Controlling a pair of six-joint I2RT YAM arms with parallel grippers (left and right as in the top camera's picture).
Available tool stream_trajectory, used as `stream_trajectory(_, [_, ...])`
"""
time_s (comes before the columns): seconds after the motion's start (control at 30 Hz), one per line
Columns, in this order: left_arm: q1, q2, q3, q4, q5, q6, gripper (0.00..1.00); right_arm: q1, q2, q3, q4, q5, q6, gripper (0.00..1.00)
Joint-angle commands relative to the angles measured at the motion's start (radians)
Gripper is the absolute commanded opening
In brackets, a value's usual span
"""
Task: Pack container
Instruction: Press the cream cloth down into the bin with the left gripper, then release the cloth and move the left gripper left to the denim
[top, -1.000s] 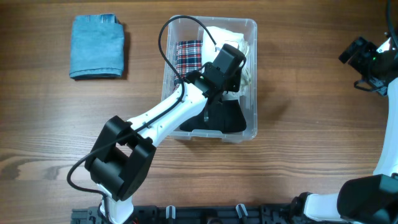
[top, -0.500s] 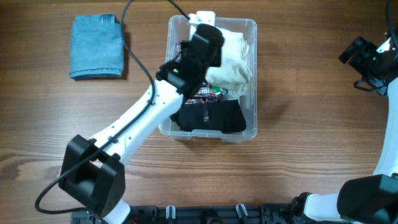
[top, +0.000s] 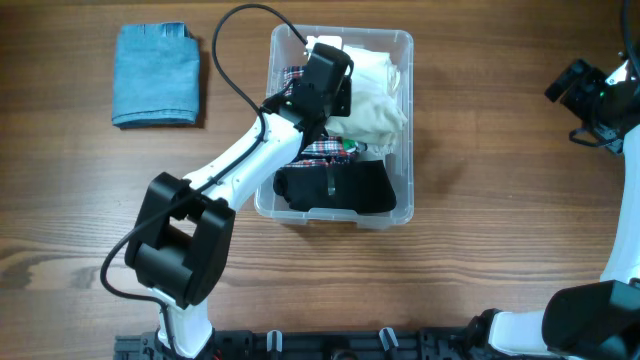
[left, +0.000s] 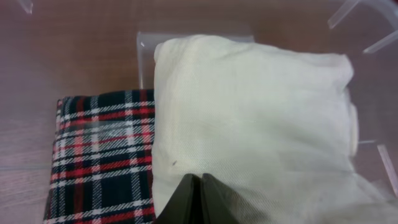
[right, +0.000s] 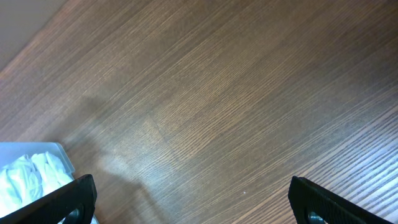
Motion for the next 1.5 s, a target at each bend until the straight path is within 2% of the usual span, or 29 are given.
stream_trajectory(0.0, [-0.009, 0.059, -0.01, -0.042, 0.059, 0.01, 0.08, 0.001, 0.008, 0.012, 0.003, 0.003, 0.008, 1.0])
stream_trajectory(0.13, [-0.006, 0.028, -0.01, -0.023, 0.058, 0.018, 0.1, 0.001, 0.008, 0.012, 0.003, 0.003, 0.008, 1.0])
stream_trajectory(0.3, [-0.004, -0.13, -0.006, 0.0, 0.055, 0.018, 0.2, 0.001, 0.008, 0.012, 0.003, 0.003, 0.009, 1.0])
stream_trajectory(0.33, [0.001, -0.169, -0.006, 0.0, 0.05, 0.031, 0.25, 0.001, 0.008, 0.012, 0.003, 0.003, 0.009, 1.0])
stream_trajectory(0.37, [0.008, -0.207, -0.006, -0.003, 0.051, 0.07, 0.4, 0.001, 0.008, 0.012, 0.003, 0.003, 0.008, 1.0])
stream_trajectory(0.43, [0.043, -0.283, -0.006, -0.029, 0.05, 0.143, 0.45, 0.001, 0.008, 0.012, 0.003, 0.003, 0.008, 1.0])
stream_trajectory(0.47, [0.067, -0.316, -0.006, -0.054, 0.041, 0.158, 0.52, 0.001, 0.008, 0.012, 0.003, 0.003, 0.008, 1.0])
stream_trajectory(0.5, [0.104, -0.35, -0.006, -0.096, 0.008, 0.158, 0.78, 0.001, 0.008, 0.012, 0.003, 0.003, 0.008, 1.0])
stream_trajectory(0.53, [0.137, -0.37, -0.006, -0.136, -0.025, 0.162, 0.89, 0.001, 0.008, 0.012, 0.003, 0.003, 0.008, 1.0])
stream_trajectory(0.57, [0.18, -0.385, -0.006, -0.184, -0.056, 0.168, 0.89, 0.001, 0.008, 0.012, 0.003, 0.003, 0.008, 1.0])
stream_trajectory(0.6, [0.235, -0.39, -0.006, -0.237, -0.074, 0.168, 1.0, 0.001, 0.008, 0.012, 0.003, 0.003, 0.008, 1.0])
stream_trajectory(0.77, [0.431, -0.343, -0.007, -0.373, -0.073, 0.168, 1.0, 0.001, 0.008, 0.012, 0.003, 0.003, 0.008, 1.0])
stream_trajectory(0.97, [0.58, -0.23, -0.007, -0.335, -0.073, 0.167, 1.0, 0.001, 0.008, 0.012, 0.003, 0.003, 0.008, 1.0])
stream_trajectory(1.0, [0.597, -0.219, -0.007, -0.318, -0.073, 0.167, 0.97, 0.001, 0.008, 0.012, 0.003, 0.003, 0.008, 1.0])
stream_trajectory(1.03, [0.621, -0.203, -0.007, -0.283, -0.073, 0.168, 0.84, 0.001, 0.008, 0.012, 0.003, 0.003, 0.008, 1.0])
stream_trajectory(1.07, [0.647, -0.186, -0.007, -0.235, -0.073, 0.168, 0.58, 0.001, 0.008, 0.012, 0.003, 0.003, 0.008, 1.0])
stream_trajectory(1.1, [0.676, -0.171, -0.007, -0.182, -0.073, 0.168, 0.18, 0.001, 0.008, 0.012, 0.003, 0.003, 0.009, 1.0])
stream_trajectory(1.13, [0.689, -0.165, -0.007, -0.163, -0.073, 0.167, 0.08, 0.001, 0.008, 0.012, 0.003, 0.003, 0.008, 1.0])
stream_trajectory(1.17, [0.7, -0.157, -0.007, -0.147, -0.073, 0.167, 0.04, 0.001, 0.008, 0.012, 0.003, 0.003, 0.008, 1.0])
stream_trajectory(1.47, [0.736, 0.002, -0.007, -0.097, -0.021, 0.168, 0.04, 0.001, 0.008, 0.012, 0.003, 0.003, 0.009, 1.0])
